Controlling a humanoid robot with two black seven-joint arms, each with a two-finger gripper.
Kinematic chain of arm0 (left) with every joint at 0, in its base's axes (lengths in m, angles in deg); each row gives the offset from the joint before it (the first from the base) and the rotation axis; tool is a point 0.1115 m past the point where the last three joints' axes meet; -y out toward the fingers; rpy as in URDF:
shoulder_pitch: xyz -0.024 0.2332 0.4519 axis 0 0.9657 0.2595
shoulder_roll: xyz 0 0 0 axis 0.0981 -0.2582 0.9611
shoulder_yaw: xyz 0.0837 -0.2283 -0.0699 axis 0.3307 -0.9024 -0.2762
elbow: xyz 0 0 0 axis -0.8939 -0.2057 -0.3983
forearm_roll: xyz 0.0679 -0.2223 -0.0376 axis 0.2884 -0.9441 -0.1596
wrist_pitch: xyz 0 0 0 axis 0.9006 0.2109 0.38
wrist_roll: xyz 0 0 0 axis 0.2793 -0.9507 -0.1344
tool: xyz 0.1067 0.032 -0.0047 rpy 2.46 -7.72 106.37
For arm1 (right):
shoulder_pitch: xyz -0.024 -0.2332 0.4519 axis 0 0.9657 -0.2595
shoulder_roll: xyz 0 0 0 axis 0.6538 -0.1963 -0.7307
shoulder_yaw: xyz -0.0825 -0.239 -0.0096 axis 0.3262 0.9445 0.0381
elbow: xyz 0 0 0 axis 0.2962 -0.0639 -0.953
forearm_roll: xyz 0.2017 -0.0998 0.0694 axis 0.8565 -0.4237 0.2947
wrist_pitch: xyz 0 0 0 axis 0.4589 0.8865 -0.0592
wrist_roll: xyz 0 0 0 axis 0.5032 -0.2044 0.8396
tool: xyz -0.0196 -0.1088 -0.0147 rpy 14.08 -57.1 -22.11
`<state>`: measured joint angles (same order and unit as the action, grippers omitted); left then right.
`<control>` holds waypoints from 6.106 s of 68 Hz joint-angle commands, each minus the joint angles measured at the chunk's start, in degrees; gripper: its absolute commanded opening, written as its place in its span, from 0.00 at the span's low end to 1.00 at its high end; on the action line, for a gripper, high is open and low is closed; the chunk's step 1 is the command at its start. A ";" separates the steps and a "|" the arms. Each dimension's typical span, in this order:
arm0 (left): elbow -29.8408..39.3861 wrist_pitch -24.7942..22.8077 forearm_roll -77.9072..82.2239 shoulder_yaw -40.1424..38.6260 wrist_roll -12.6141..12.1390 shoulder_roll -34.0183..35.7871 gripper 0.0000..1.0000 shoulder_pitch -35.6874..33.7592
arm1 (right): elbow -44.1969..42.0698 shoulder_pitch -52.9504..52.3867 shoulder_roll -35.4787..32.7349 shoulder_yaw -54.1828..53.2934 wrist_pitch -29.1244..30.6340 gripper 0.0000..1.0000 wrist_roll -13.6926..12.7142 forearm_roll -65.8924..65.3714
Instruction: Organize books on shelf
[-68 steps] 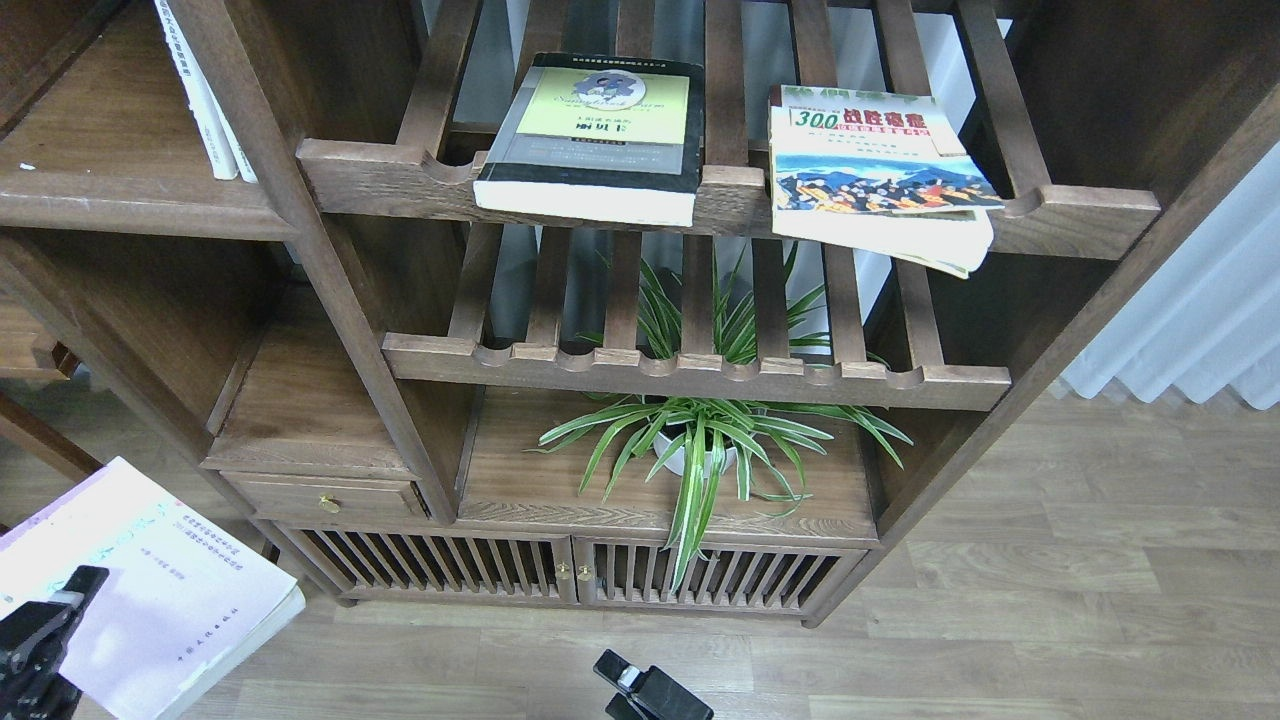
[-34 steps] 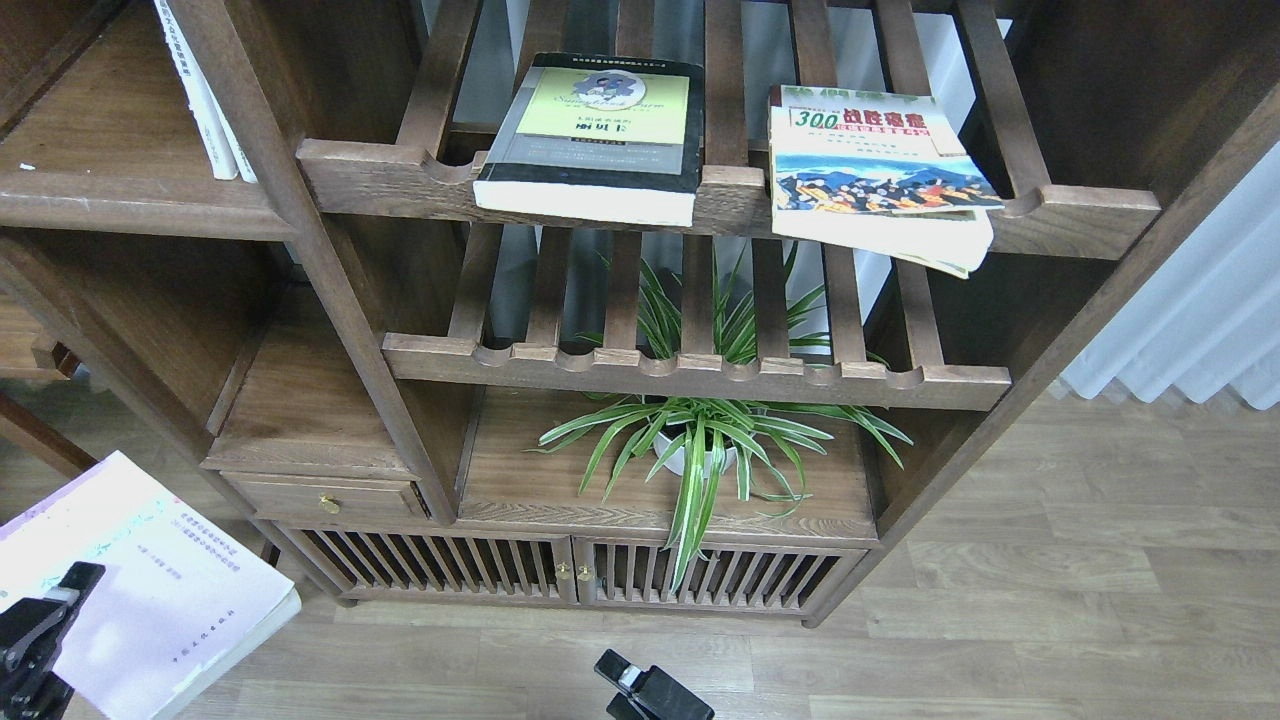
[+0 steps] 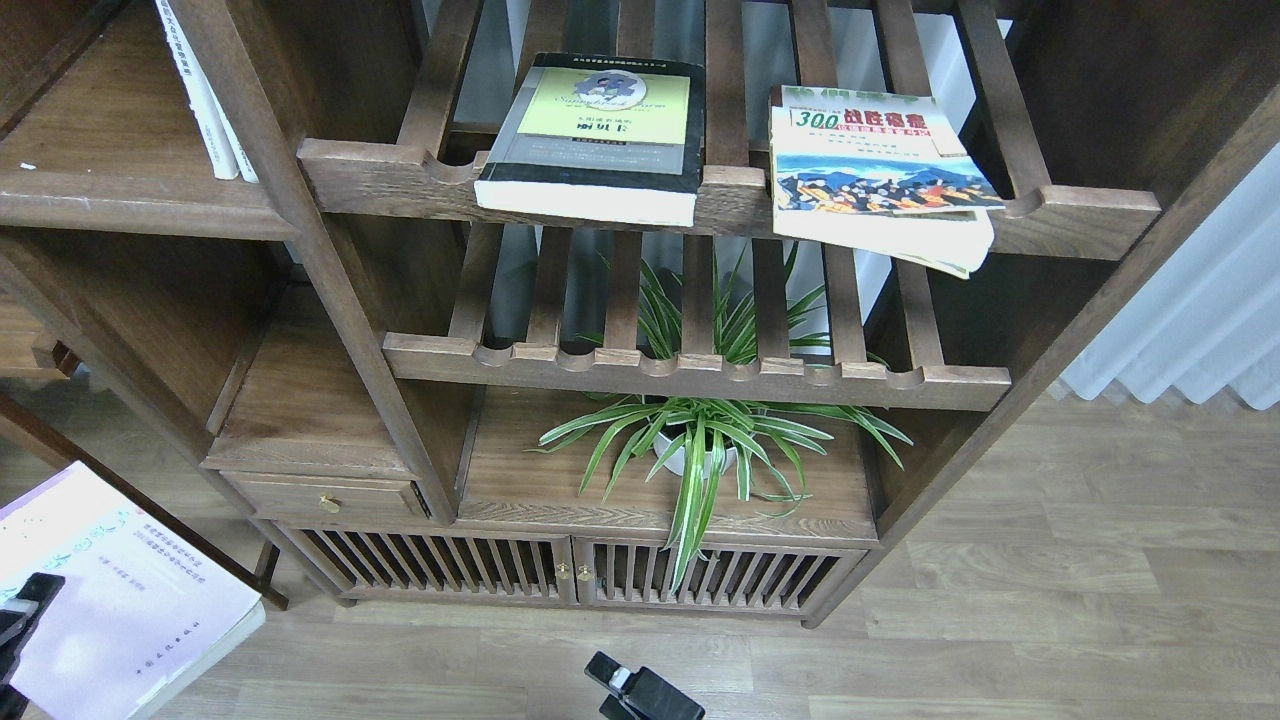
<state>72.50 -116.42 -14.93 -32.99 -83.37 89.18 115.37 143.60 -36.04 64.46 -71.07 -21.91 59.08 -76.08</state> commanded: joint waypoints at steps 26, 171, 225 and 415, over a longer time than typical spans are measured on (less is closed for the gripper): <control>1.29 0.00 3.42 -4.06 -2.45 0.39 0.11 -0.06 | -1.61 -0.03 0.00 -0.40 0.00 1.00 0.22 2.84; -1.61 0.00 52.82 -19.36 -9.62 17.44 0.08 -60.61 | -1.44 -0.12 0.00 -2.51 0.00 1.00 0.13 2.93; -1.96 0.00 54.40 -14.00 -9.62 13.57 0.08 -67.12 | 1.02 -3.28 0.00 -2.60 0.00 1.00 0.13 6.88; -32.02 0.00 41.48 36.19 13.11 17.97 0.08 -97.97 | 1.02 -4.77 0.00 -2.51 0.00 1.00 0.22 11.10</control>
<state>40.53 -116.42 26.57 2.87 -69.93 106.83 16.42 144.62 -40.72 64.46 -73.60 -21.91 59.29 -65.15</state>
